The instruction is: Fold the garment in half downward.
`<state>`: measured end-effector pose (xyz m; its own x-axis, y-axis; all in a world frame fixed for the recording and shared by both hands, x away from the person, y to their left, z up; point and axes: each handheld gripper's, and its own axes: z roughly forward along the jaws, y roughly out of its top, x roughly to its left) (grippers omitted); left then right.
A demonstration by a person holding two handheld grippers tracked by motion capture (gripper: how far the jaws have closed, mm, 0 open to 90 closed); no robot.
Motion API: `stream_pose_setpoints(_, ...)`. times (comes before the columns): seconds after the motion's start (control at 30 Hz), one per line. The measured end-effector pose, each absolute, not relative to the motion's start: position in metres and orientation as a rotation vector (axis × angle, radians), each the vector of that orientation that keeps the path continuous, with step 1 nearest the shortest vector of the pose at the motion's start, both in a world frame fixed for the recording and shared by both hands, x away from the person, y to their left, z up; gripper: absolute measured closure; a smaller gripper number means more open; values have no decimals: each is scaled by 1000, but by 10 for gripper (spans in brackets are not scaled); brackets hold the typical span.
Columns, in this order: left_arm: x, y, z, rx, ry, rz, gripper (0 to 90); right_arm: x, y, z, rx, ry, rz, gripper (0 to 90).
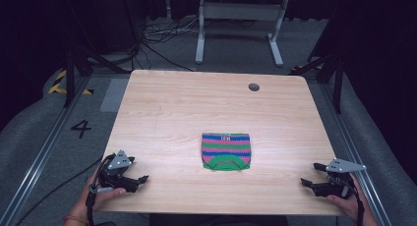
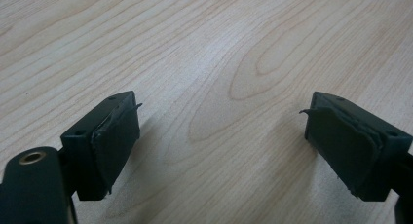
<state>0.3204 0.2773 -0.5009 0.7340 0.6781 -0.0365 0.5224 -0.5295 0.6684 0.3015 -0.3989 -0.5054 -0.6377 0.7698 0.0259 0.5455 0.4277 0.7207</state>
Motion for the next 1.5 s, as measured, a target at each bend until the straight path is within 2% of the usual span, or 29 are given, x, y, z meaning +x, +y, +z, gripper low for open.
stream_pose_setpoints(1.5, 321, 277, -501, 2255, 909, 301, 125, 303, -398, -506, 1193, 2340, 1005, 145)
